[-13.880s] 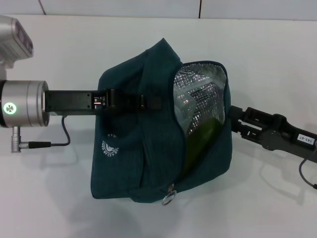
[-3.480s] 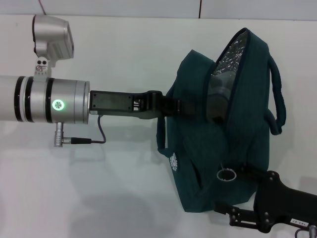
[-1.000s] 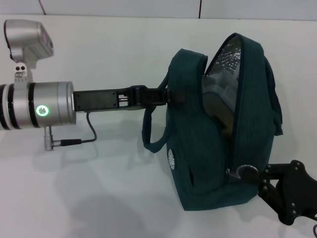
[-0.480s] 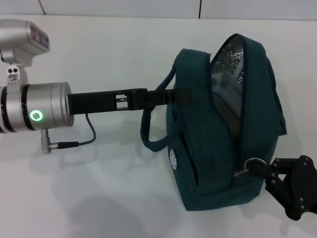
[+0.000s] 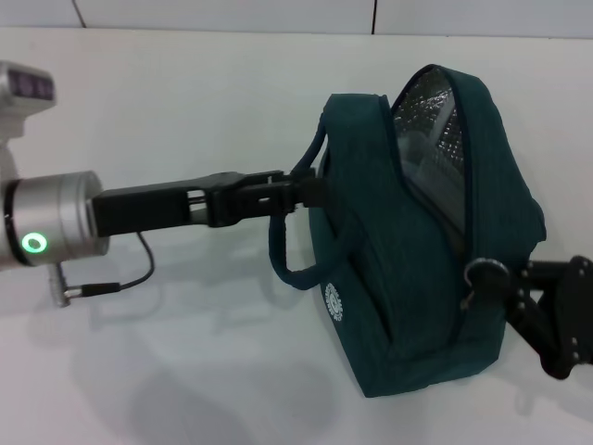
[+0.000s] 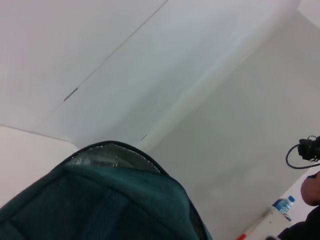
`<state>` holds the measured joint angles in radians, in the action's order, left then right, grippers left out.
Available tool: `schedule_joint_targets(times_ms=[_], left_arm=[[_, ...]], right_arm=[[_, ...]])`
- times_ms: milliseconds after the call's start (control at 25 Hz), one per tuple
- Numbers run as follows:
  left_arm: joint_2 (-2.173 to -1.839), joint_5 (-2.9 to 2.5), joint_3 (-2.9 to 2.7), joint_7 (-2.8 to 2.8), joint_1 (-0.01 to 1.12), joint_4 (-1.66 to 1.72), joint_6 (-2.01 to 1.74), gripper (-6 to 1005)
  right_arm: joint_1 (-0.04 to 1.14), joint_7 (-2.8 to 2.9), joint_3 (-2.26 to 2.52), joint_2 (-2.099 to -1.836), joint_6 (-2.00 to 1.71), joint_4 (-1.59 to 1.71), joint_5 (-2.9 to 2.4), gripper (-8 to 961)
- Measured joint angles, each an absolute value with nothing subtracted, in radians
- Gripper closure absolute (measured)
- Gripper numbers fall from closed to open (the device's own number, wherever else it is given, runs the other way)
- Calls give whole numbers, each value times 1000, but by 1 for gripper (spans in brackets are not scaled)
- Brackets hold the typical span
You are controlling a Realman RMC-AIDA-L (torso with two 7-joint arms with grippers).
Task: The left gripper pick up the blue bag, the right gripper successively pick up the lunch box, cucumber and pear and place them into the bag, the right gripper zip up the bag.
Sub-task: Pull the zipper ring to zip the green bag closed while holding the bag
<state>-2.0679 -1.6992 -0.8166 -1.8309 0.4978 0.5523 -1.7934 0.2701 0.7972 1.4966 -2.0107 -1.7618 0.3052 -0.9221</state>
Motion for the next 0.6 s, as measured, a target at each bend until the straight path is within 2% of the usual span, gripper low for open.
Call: schedule_joint_targets(times_ms=[320, 600], left_arm=[[-2057, -1697, -816, -1756, 453, 552, -1822, 281], [-2061, -1688, -817, -1598, 399, 551, -1885, 298]], right_arm=[[313, 797, 1499, -2018, -1768, 350, -845, 937], [407, 802, 1498, -2018, -1752, 350, -777, 937]])
